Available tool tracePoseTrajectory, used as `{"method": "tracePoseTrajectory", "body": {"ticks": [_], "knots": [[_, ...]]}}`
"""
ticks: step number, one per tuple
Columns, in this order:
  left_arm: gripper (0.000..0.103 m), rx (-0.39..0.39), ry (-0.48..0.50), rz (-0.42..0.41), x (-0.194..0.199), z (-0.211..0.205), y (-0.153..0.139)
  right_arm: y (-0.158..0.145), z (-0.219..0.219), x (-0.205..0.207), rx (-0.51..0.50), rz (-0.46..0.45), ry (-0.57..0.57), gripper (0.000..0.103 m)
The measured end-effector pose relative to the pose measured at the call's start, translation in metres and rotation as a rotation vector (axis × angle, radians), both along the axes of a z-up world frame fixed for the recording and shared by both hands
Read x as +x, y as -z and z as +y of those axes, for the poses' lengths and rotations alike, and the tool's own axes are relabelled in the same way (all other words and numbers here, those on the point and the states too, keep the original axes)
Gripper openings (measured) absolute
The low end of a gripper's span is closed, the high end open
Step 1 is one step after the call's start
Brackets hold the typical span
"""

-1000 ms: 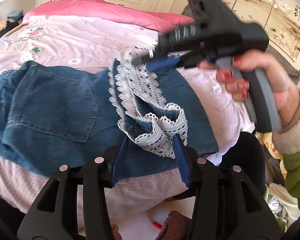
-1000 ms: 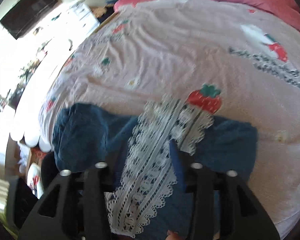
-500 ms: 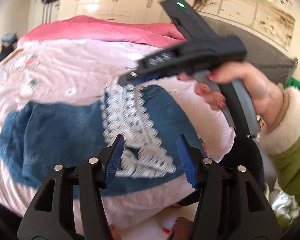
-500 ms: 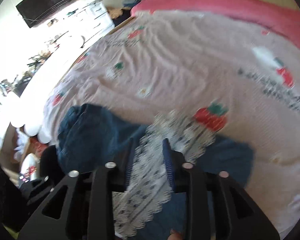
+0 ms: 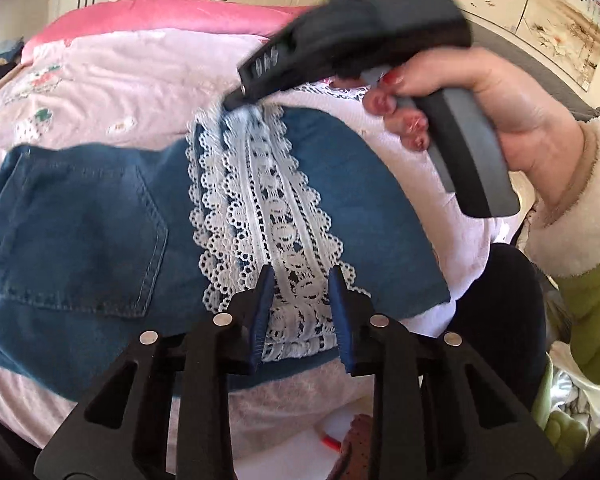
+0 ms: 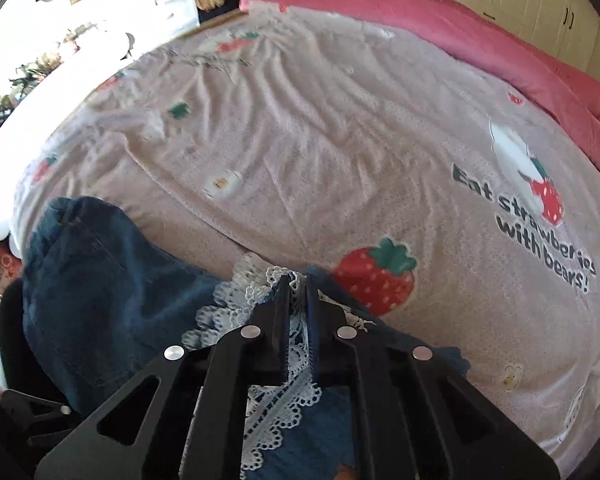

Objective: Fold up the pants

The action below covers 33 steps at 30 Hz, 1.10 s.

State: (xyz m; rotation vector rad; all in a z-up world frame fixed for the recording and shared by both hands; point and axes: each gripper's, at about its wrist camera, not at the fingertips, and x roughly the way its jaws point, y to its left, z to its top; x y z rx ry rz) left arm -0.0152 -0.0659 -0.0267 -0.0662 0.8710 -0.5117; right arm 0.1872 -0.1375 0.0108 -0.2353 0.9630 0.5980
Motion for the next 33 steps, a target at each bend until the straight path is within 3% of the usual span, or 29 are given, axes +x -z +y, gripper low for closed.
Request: {"method": "tracePoseTrajectory", "body": {"ticks": [3,7,10,12,16,22,27,33], "knots": [[0.021,-0.009,-0.005,0.013,-0.003,0.005,0.003,-0.004,0.01,-0.002,0.028,-0.003,-0.029,0.007],[0.021,0.004,-0.008,0.01,-0.004,0.003,0.005,0.017,0.021,0.008,-0.068,0.019,-0.01,0.009],[0.021,0.007,-0.009,0.009,-0.004,0.003,0.007,0.013,0.009,0.01,0.013,0.043,0.025,0.016],[0.021,0.005,-0.007,0.01,-0.003,0.002,0.008,-0.002,-0.002,0.002,0.065,0.003,0.033,0.032],[0.021,-0.001,-0.007,0.012,-0.002,0.002,0.008,-0.022,-0.022,-0.016,0.133,-0.028,0.028,0.037],[0.021,0.006,-0.011,0.009,-0.002,0.002,0.007,0.006,-0.01,-0.021,0.08,0.093,-0.01,0.037],[0.021,0.022,-0.019,0.003,-0.003,-0.002,0.006,0.038,0.003,-0.012,0.037,0.159,0.022,0.046],[0.021,0.015,-0.019,0.008,-0.003,-0.004,0.006,0.035,0.006,-0.014,0.058,0.167,0.012,0.059]]}}
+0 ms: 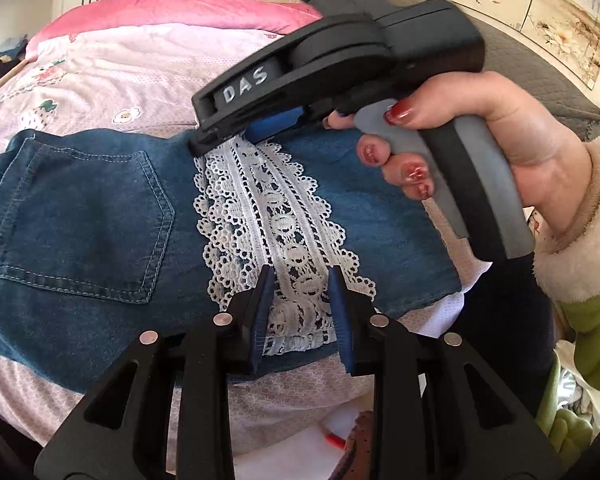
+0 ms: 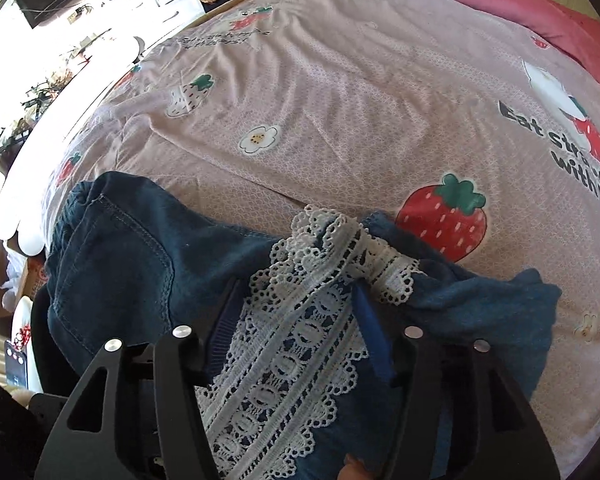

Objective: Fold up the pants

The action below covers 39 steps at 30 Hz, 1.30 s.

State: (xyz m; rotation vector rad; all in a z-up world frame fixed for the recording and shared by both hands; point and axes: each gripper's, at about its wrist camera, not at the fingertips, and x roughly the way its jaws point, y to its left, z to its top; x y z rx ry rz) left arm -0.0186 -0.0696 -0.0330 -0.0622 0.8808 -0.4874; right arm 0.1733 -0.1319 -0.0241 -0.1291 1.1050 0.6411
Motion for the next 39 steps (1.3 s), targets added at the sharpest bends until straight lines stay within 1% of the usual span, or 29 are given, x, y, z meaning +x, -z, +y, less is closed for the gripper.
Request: {"method": "tracePoseTrajectory", "body": {"ticks": [5,7,11,13,14,16,17,18,20,22,24,26,27,30,32,36,39], "knots": [[0.022,-0.008,-0.007,-0.003,-0.003,0.005,-0.008,-0.025,-0.011,-0.012,0.057,-0.044,0.008,0.067],[0.032,-0.015,-0.019,-0.002,-0.005,0.011,-0.011,-0.033,-0.015,-0.016,0.077,-0.058,0.005,0.07],[0.036,-0.021,-0.061,-0.015,-0.01,0.026,-0.021,-0.048,-0.021,-0.025,0.085,-0.092,0.009,0.075],[0.044,-0.018,-0.092,-0.025,-0.013,0.036,-0.025,-0.054,-0.022,-0.028,0.092,-0.106,0.008,0.078],[0.046,-0.011,-0.113,-0.028,-0.014,0.042,-0.028,-0.057,-0.023,-0.03,0.097,-0.115,0.006,0.08],[0.061,0.0,-0.165,-0.037,-0.017,0.055,-0.033,-0.061,-0.021,-0.034,0.102,-0.129,0.0,0.083],[0.065,0.004,-0.187,-0.044,-0.018,0.061,-0.036,-0.063,-0.02,-0.035,0.105,-0.134,-0.006,0.084],[0.071,0.011,-0.221,-0.055,-0.021,0.07,-0.04,-0.066,-0.018,-0.037,0.108,-0.141,-0.014,0.086],[0.075,0.015,-0.259,-0.061,-0.022,0.081,-0.046,-0.07,-0.013,-0.04,0.113,-0.155,-0.03,0.089],[0.082,0.028,-0.289,-0.063,-0.024,0.094,-0.05,-0.073,-0.007,-0.042,0.116,-0.16,-0.045,0.09],[0.083,0.044,-0.324,-0.069,-0.028,0.107,-0.05,-0.075,0.003,-0.043,0.119,-0.163,-0.069,0.091],[0.086,0.045,-0.359,-0.063,-0.031,0.121,-0.05,-0.076,0.013,-0.043,0.117,-0.163,-0.086,0.092],[0.089,0.042,-0.375,-0.059,-0.032,0.128,-0.05,-0.076,0.021,-0.043,0.114,-0.161,-0.103,0.092],[0.091,0.019,-0.427,-0.034,-0.035,0.149,-0.045,-0.073,0.042,-0.041,0.109,-0.155,-0.141,0.093],[0.092,0.008,-0.449,-0.022,-0.036,0.157,-0.041,-0.07,0.055,-0.039,0.106,-0.144,-0.164,0.093],[0.093,-0.027,-0.479,-0.001,-0.036,0.171,-0.035,-0.061,0.09,-0.031,0.098,-0.118,-0.216,0.093],[0.093,-0.052,-0.486,0.008,-0.035,0.173,-0.029,-0.053,0.112,-0.022,0.086,-0.093,-0.24,0.093]]}}
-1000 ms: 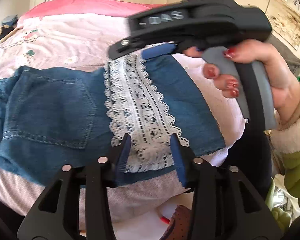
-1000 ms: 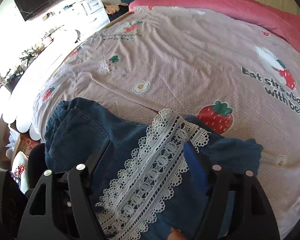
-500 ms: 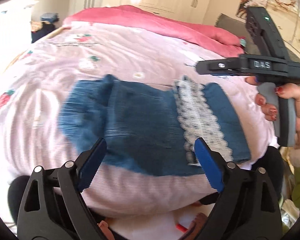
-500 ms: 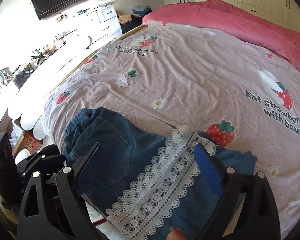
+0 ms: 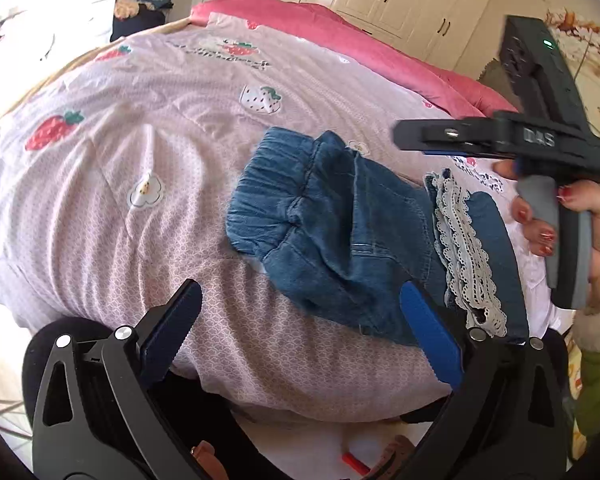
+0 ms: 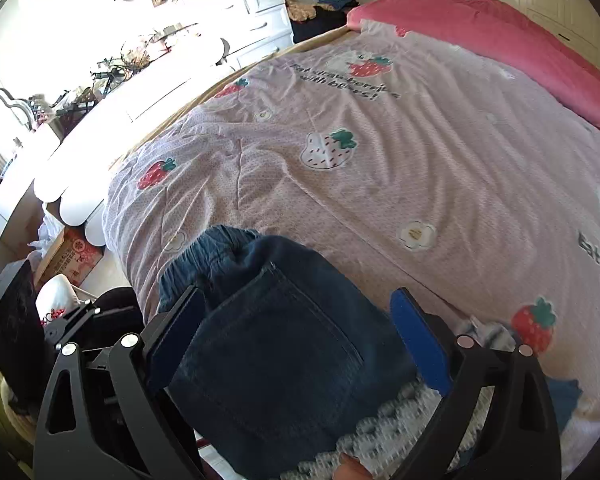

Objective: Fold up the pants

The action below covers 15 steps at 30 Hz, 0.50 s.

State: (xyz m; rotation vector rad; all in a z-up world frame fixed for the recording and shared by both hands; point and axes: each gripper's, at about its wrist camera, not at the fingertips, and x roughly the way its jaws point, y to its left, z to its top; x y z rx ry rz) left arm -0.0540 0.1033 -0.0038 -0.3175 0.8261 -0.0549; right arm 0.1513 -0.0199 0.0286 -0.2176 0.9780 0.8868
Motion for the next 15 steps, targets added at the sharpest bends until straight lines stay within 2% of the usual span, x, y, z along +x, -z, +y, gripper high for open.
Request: {"method": "tracePoseTrajectory", "body": {"ticks": [5,11,12,13,14,15], "knots": [[0.093,-0.046,-0.002,0.001,0.006,0.006,0.008,0.014,0.035,0.015,-0.039,0.031,-0.041,0.093],[0.093,-0.077,0.011,-0.005,0.012,0.006,0.013,0.03,0.069,0.027,-0.043,0.125,-0.107,0.093],[0.093,-0.082,0.01,-0.003,0.013,0.006,0.014,0.034,0.074,0.028,-0.056,0.141,-0.113,0.09],[0.093,-0.088,0.008,0.0,0.014,0.007,0.016,0.038,0.079,0.028,-0.067,0.157,-0.125,0.081],[0.093,-0.093,0.007,0.002,0.015,0.008,0.017,0.042,0.082,0.027,-0.064,0.174,-0.136,0.055],[0.093,-0.097,0.007,0.003,0.017,0.008,0.018,0.044,0.083,0.025,-0.065,0.177,-0.137,0.05]]}}
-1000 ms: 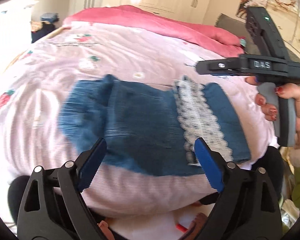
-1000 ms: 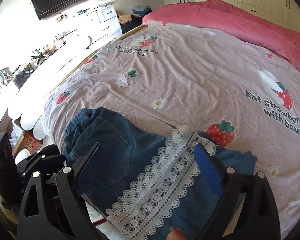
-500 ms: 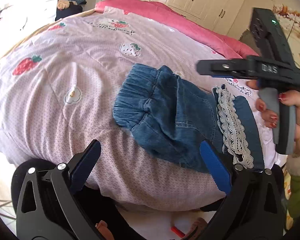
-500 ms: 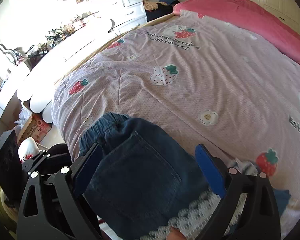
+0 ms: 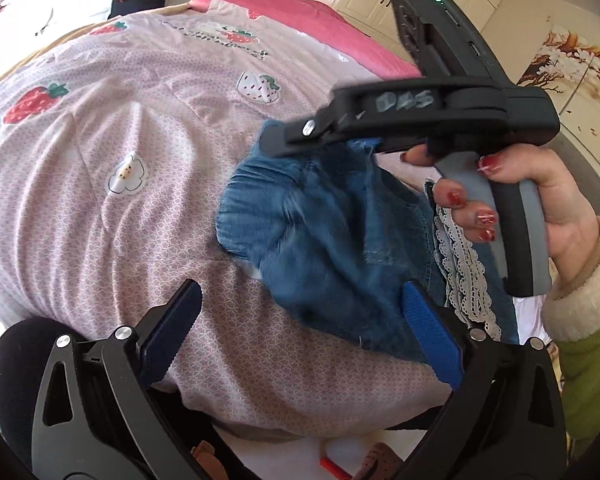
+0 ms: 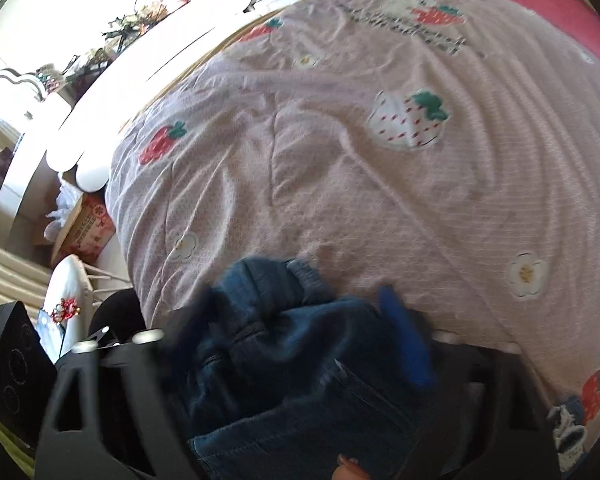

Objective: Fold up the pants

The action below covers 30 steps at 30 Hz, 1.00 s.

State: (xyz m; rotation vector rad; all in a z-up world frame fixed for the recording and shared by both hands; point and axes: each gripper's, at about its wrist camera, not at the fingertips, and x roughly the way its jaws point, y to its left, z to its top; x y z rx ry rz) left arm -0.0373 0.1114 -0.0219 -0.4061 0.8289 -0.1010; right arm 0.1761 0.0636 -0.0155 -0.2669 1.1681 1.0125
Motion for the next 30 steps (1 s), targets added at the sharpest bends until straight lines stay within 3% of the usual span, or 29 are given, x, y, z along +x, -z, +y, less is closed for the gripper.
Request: {"method": "tracePoseTrajectory", "body": {"ticks": [6,17,19,24,30], "knots": [[0.093,-0.014,-0.006,0.001,0.006,0.003,0.003,-0.011,-0.016,-0.004,0.069,-0.01,0.0,0.037],[0.091,-0.119,0.033,-0.055,0.023,0.0,0.0,-0.046,-0.055,-0.012,0.216,0.01,0.013,0.035],[0.073,-0.139,0.063,-0.07,0.026,-0.006,-0.007,-0.052,-0.063,-0.015,0.222,-0.001,0.008,0.035],[0.047,-0.1,0.088,-0.084,0.036,-0.024,-0.024,-0.066,-0.087,-0.016,0.259,-0.027,0.027,0.035],[0.045,-0.02,0.128,-0.12,0.039,-0.058,-0.05,-0.078,-0.131,-0.017,0.322,-0.037,0.066,0.035]]}}
